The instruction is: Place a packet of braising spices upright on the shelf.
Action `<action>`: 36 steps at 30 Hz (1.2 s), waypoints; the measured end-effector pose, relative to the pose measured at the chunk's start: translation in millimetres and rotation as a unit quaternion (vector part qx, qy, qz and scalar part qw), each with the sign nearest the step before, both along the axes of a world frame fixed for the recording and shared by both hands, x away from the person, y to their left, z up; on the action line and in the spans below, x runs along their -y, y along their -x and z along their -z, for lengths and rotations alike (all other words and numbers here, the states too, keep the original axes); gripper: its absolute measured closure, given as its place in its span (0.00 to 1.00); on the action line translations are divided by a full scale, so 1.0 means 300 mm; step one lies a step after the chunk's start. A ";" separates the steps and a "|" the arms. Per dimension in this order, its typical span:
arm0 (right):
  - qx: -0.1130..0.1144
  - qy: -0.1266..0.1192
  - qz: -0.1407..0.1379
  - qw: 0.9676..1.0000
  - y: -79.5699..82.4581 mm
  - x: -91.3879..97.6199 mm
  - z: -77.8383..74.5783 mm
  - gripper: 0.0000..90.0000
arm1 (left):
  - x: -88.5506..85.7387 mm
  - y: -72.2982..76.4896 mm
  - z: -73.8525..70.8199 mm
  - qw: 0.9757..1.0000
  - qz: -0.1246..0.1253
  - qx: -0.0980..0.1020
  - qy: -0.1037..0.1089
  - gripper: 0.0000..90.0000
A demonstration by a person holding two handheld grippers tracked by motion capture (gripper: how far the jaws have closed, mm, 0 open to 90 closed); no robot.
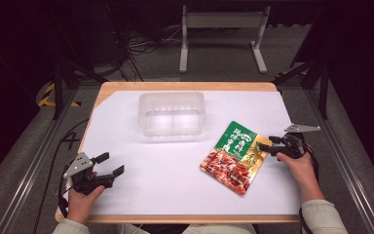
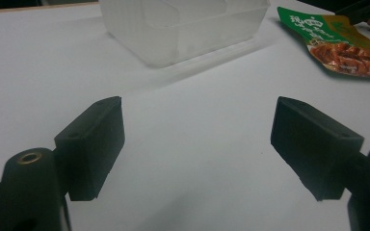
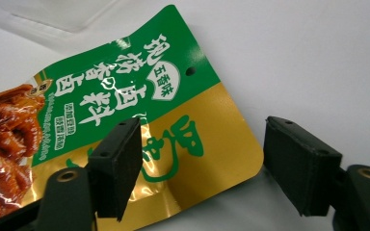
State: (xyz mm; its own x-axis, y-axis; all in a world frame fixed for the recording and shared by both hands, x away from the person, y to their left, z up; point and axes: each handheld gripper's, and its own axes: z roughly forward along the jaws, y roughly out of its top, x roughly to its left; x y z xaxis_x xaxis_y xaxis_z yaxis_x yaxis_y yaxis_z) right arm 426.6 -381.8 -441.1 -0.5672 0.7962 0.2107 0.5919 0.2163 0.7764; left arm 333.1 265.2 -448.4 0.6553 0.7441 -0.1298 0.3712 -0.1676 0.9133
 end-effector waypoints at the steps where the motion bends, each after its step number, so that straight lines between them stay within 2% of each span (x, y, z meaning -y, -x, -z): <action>1: -0.004 -0.004 -0.002 1.000 0.000 0.000 0.001 0.35 | 0.000 0.000 0.000 1.000 0.000 0.000 0.000 0.22; 6: -0.013 -0.012 -0.008 1.000 -0.002 -0.001 0.001 0.37 | 0.000 0.000 0.001 1.000 -0.001 -0.001 0.000 0.22; 15: 0.000 -0.030 -0.021 0.999 0.016 0.002 -0.029 0.44 | 0.000 0.000 0.001 1.000 -0.001 -0.001 0.000 0.23; 19: 0.002 -0.045 -0.044 0.998 0.027 -0.009 -0.043 0.47 | 0.000 -0.001 0.001 1.000 -0.001 -0.002 0.000 0.22; 21: 0.003 -0.046 -0.052 0.998 0.027 -0.014 -0.044 0.48 | 0.000 -0.001 0.001 1.000 -0.001 -0.002 0.000 0.22; 24: 0.000 -0.048 -0.080 0.996 0.022 -0.036 -0.042 0.47 | 0.000 -0.002 0.002 1.000 -0.001 -0.001 -0.002 0.23; 27: -0.009 -0.047 -0.091 0.995 0.016 -0.048 -0.037 0.46 | 0.001 -0.003 0.004 1.000 -0.001 -0.001 -0.002 0.22; 30: -0.026 -0.034 -0.104 0.994 0.002 -0.077 -0.014 0.45 | 0.002 -0.003 0.004 1.000 -0.002 -0.002 -0.004 0.23; 36: -0.037 -0.021 -0.119 0.992 -0.016 -0.108 0.007 0.45 | 0.002 -0.004 0.005 1.000 -0.003 -0.003 -0.004 0.23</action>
